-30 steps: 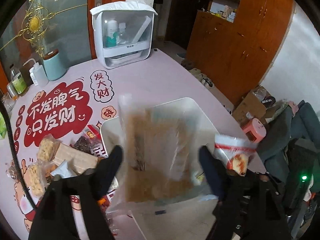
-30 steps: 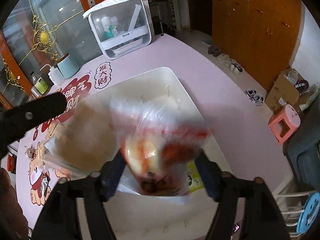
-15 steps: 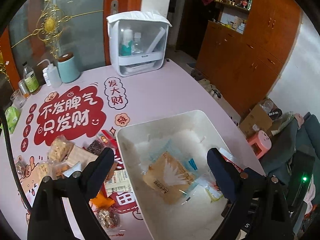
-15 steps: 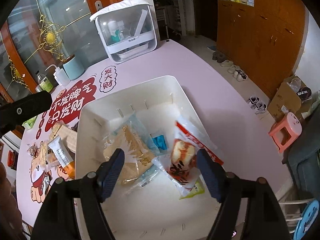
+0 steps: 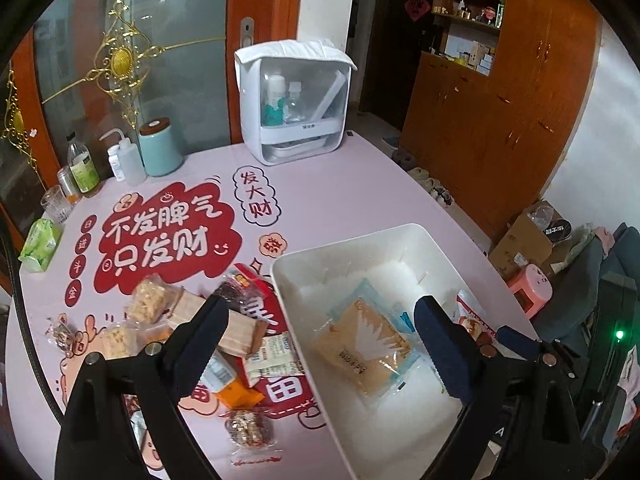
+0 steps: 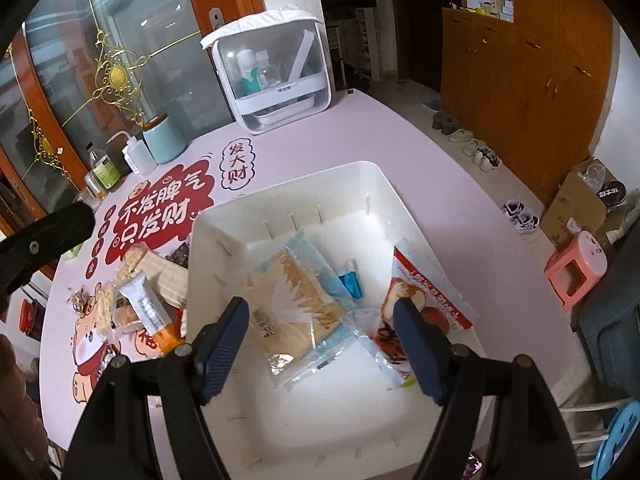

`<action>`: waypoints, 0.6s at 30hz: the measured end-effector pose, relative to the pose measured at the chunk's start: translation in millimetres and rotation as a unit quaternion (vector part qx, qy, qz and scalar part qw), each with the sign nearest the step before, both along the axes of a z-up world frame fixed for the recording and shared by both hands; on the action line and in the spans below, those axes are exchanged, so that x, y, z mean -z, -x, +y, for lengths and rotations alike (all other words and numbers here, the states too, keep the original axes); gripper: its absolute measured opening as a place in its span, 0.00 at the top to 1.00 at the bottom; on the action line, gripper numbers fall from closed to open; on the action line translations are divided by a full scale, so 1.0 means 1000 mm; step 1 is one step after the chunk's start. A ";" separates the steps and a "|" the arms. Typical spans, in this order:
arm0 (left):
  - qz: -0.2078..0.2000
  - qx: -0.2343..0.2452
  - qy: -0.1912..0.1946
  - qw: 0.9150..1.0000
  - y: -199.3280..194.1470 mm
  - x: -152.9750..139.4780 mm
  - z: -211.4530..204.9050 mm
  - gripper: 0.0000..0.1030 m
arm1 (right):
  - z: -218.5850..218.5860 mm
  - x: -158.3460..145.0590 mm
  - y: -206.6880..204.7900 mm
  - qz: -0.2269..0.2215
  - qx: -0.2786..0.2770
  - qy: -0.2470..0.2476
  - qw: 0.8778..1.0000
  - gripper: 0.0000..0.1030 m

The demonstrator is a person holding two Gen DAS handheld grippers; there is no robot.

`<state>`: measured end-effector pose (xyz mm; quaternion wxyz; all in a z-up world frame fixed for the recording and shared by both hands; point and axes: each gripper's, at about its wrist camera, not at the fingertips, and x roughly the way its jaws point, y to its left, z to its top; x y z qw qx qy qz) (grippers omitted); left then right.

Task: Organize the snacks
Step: 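Move both tools back over the snack pile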

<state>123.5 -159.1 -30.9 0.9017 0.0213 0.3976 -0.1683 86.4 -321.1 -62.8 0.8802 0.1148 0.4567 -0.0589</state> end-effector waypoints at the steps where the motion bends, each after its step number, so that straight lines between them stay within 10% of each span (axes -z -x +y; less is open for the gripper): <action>1: -0.004 -0.001 0.000 1.000 0.002 -0.002 0.004 0.09 | 0.003 -0.002 0.000 -0.002 0.002 0.002 1.000 0.27; 18: -0.044 -0.057 0.004 0.997 0.017 -0.031 0.129 0.09 | 0.083 -0.033 0.009 -0.027 -0.001 0.013 1.000 0.27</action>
